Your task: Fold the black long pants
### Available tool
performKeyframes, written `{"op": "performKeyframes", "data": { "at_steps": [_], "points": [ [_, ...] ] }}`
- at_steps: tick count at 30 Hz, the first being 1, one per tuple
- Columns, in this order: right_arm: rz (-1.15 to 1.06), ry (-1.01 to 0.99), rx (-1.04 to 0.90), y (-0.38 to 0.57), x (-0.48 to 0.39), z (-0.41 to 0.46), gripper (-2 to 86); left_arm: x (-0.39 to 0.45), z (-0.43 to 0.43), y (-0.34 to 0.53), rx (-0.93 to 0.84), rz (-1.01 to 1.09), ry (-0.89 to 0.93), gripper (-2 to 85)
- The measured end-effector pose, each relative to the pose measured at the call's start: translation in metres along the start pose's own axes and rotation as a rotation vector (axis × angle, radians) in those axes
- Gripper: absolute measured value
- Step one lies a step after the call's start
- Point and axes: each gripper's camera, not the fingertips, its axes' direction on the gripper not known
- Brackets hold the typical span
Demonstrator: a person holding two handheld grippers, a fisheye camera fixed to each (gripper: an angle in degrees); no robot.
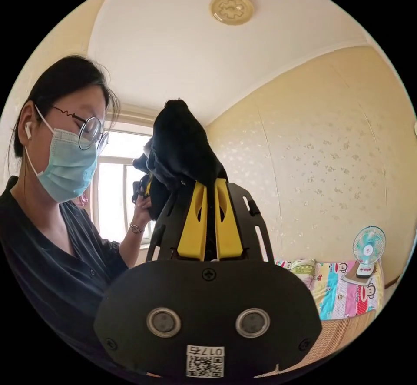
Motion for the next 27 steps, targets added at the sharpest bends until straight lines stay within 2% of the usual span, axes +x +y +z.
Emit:
{"op": "performKeyframes", "data": {
  "at_steps": [4, 8, 11, 13, 14, 16, 17, 19, 20, 21, 23, 27],
  "points": [
    [0.007, -0.031, 0.005, -0.025, -0.008, 0.022, 4.2, -0.034, -0.014, -0.026, 0.023, -0.051, -0.069, 1.2],
    [0.046, 0.121, -0.072, -0.026, 0.009, 0.073, 3.9, -0.107, -0.017, -0.019, -0.051, -0.199, -0.144, 1.5],
    [0.110, 0.269, -0.194, -0.016, 0.053, 0.130, 3.7, -0.203, -0.004, 0.007, -0.161, -0.372, -0.225, 1.9],
    [0.123, 0.372, -0.278, -0.016, 0.097, 0.182, 3.4, -0.304, 0.026, 0.020, -0.296, -0.448, -0.339, 2.8],
    [0.137, 0.444, -0.337, -0.015, 0.137, 0.222, 3.3, -0.335, 0.034, 0.023, -0.332, -0.466, -0.371, 3.1],
    [0.166, 0.544, -0.418, -0.010, 0.210, 0.287, 3.1, -0.463, 0.057, 0.052, -0.425, -0.598, -0.504, 5.0],
    [0.200, 0.606, -0.474, -0.001, 0.259, 0.325, 3.0, -0.489, 0.058, 0.061, -0.450, -0.623, -0.538, 6.2],
    [0.362, 0.619, -0.576, 0.021, 0.326, 0.362, 2.6, -0.560, 0.053, 0.110, -0.605, -0.684, -0.672, 9.2],
    [0.486, 0.666, -0.616, 0.041, 0.354, 0.371, 2.2, -0.567, 0.049, 0.125, -0.639, -0.687, -0.706, 9.6],
    [0.518, 0.682, -0.612, 0.064, 0.363, 0.372, 1.6, -0.575, 0.043, 0.161, -0.709, -0.687, -0.750, 9.2],
    [0.477, 0.670, -0.686, 0.105, 0.365, 0.377, 0.9, -0.581, 0.033, 0.231, -0.841, -0.706, -0.723, 8.9],
    [0.481, 0.618, -1.042, 0.241, 0.367, 0.368, 0.3, -0.552, -0.005, 0.449, -1.202, -0.912, -0.547, 8.9]
  ]
}}
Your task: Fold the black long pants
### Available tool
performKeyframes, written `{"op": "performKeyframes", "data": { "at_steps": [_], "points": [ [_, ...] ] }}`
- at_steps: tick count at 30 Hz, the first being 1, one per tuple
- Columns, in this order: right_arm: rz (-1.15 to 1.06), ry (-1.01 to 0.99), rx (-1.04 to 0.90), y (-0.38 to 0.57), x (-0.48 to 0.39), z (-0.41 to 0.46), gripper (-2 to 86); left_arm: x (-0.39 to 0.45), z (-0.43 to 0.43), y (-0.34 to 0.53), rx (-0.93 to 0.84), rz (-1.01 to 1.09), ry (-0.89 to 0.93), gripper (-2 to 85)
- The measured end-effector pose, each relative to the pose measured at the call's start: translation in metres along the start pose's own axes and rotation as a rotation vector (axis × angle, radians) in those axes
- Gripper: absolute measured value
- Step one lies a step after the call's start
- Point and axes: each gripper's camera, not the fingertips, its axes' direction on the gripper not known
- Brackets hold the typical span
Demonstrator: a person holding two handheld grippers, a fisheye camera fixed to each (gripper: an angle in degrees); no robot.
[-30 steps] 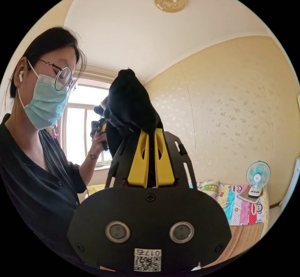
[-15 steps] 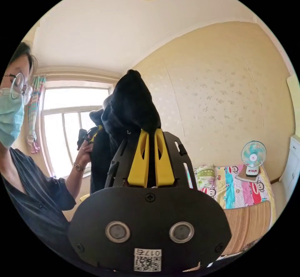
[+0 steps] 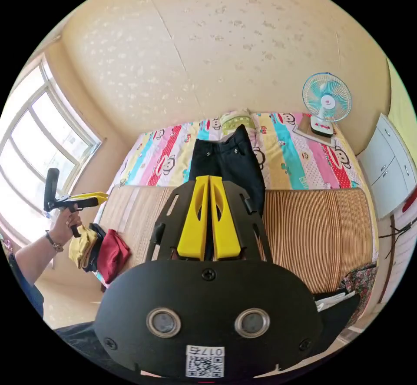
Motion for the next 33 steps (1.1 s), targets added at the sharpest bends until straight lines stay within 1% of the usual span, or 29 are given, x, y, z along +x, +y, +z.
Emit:
{"op": "performKeyframes", "data": {
  "at_steps": [1, 2, 3, 4, 6, 7, 10, 11, 14, 18, 20, 22, 24, 26, 27, 29, 31, 32, 33],
  "points": [
    [0.011, 0.003, -0.050, 0.013, 0.007, 0.016, 0.3, -0.019, 0.056, 0.029, -0.112, -0.030, 0.002, 9.0],
    [0.049, 0.010, -0.159, 0.039, 0.022, 0.048, 0.3, -0.027, 0.082, 0.044, -0.165, -0.047, 0.010, 9.1],
    [0.097, 0.009, -0.252, 0.065, 0.038, 0.072, 0.3, -0.043, 0.129, 0.073, -0.252, -0.097, 0.051, 9.7],
    [0.124, 0.007, -0.293, 0.078, 0.046, 0.082, 0.3, -0.055, 0.167, 0.101, -0.310, -0.157, 0.113, 10.4],
    [0.227, -0.004, -0.404, 0.122, 0.073, 0.102, 0.4, -0.065, 0.211, 0.138, -0.360, -0.230, 0.198, 11.1],
    [0.248, -0.009, -0.424, 0.131, 0.079, 0.104, 0.4, -0.067, 0.232, 0.155, -0.385, -0.264, 0.229, 11.2],
    [0.280, -0.016, -0.497, 0.156, 0.100, 0.100, 0.7, -0.064, 0.271, 0.179, -0.467, -0.282, 0.264, 11.0],
    [0.273, -0.013, -0.516, 0.160, 0.106, 0.095, 0.8, -0.063, 0.276, 0.181, -0.478, -0.278, 0.259, 10.9],
    [0.252, -0.089, -0.559, 0.160, 0.126, 0.083, 1.9, -0.064, 0.275, 0.185, -0.464, -0.255, 0.220, 6.3],
    [0.281, -0.083, -0.674, 0.163, 0.158, 0.078, 7.8, -0.076, 0.259, 0.176, -0.537, -0.179, 0.188, 4.3],
    [0.321, -0.096, -0.690, 0.165, 0.173, 0.073, 9.2, -0.083, 0.246, 0.175, -0.523, -0.179, 0.191, 4.9],
    [0.356, -0.148, -0.724, 0.167, 0.185, 0.071, 9.9, -0.092, 0.226, 0.180, -0.468, -0.190, 0.173, 7.3],
    [0.356, -0.225, -0.787, 0.166, 0.192, 0.074, 10.1, -0.092, 0.209, 0.188, -0.410, -0.187, 0.124, 9.2],
    [0.346, -0.227, -0.824, 0.163, 0.193, 0.074, 9.9, -0.088, 0.202, 0.196, -0.392, -0.194, 0.066, 10.9],
    [0.352, -0.220, -0.843, 0.161, 0.195, 0.074, 9.7, -0.086, 0.205, 0.202, -0.417, -0.205, 0.049, 11.9],
    [0.375, -0.205, -0.816, 0.155, 0.200, 0.067, 9.0, -0.084, 0.214, 0.212, -0.469, -0.228, 0.044, 12.1],
    [0.412, -0.214, -0.812, 0.150, 0.211, 0.062, 7.5, -0.087, 0.208, 0.218, -0.467, -0.297, -0.060, 8.3],
    [0.425, -0.271, -0.824, 0.147, 0.217, 0.060, 6.1, -0.089, 0.208, 0.219, -0.484, -0.302, -0.049, 7.0],
    [0.404, -0.341, -0.838, 0.144, 0.219, 0.058, 5.0, -0.093, 0.208, 0.220, -0.520, -0.297, 0.034, 5.1]
  ]
}}
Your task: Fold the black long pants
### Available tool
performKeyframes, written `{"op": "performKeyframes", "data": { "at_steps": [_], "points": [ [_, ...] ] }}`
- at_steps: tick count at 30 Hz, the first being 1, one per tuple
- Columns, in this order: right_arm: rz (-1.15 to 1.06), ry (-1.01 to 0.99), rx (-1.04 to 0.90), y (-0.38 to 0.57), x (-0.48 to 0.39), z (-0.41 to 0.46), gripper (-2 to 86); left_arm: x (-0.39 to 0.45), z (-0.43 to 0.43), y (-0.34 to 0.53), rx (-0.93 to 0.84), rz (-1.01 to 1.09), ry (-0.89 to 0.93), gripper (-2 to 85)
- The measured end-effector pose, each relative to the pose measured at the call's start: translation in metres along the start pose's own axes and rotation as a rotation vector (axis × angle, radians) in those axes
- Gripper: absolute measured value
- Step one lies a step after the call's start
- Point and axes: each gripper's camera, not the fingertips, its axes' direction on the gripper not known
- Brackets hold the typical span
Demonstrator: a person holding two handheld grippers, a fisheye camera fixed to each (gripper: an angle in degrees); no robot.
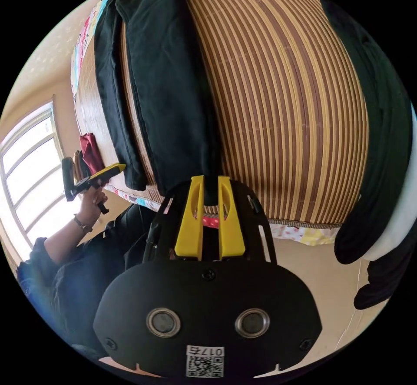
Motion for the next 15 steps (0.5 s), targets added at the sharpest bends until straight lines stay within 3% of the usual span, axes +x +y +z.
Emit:
{"op": "performKeyframes", "data": {
  "at_steps": [3, 7, 11, 15],
  "points": [
    [-0.168, 0.063, -0.010, 0.013, -0.025, -0.019, 3.8, -0.013, -0.023, 0.021, 0.021, 0.032, 0.160, 3.2],
    [-0.227, 0.121, 0.063, 0.047, -0.036, -0.041, 3.2, -0.033, -0.049, 0.065, 0.049, 0.012, -0.091, 3.0],
    [-0.068, 0.007, 0.045, 0.067, 0.004, -0.037, 2.9, -0.061, -0.052, 0.082, -0.042, -0.037, -0.041, 3.2],
    [-0.112, 0.019, -0.016, 0.089, 0.006, -0.031, 2.8, -0.074, -0.041, 0.101, -0.148, -0.036, -0.133, 3.2]
  ]
}}
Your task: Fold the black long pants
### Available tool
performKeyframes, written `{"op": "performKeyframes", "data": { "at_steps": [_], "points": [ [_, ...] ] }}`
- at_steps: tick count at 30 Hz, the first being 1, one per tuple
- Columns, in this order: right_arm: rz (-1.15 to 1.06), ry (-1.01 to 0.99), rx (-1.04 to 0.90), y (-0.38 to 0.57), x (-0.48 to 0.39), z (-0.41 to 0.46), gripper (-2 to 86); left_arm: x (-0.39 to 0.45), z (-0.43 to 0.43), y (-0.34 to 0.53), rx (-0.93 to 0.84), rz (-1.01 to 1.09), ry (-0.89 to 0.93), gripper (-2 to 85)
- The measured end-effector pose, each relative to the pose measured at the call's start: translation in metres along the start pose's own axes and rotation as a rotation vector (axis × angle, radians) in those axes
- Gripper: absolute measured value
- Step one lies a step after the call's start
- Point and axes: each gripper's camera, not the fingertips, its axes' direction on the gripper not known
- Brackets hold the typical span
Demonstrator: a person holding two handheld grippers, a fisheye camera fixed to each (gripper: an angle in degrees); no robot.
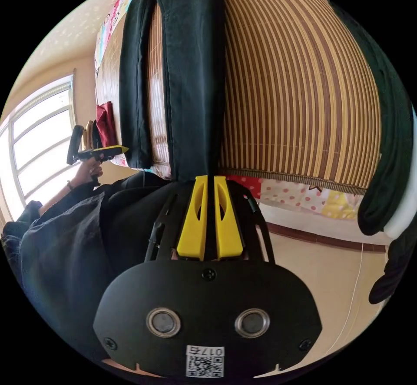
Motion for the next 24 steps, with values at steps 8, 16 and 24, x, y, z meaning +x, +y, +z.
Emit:
{"op": "performKeyframes", "data": {
  "at_steps": [8, 16, 24],
  "points": [
    [-0.110, 0.105, -0.032, 0.030, 0.001, -0.013, 2.8, -0.066, -0.004, 0.078, 0.060, -0.209, 0.016, 6.5],
    [-0.528, 0.182, 0.072, 0.053, -0.086, -0.062, 2.9, 0.016, -0.113, 0.087, 0.363, 0.102, 0.465, 11.0],
    [-0.774, 0.155, 0.056, 0.082, -0.155, -0.057, 3.1, 0.174, -0.083, 0.052, 0.007, 0.469, 0.147, 13.1]
  ]
}}
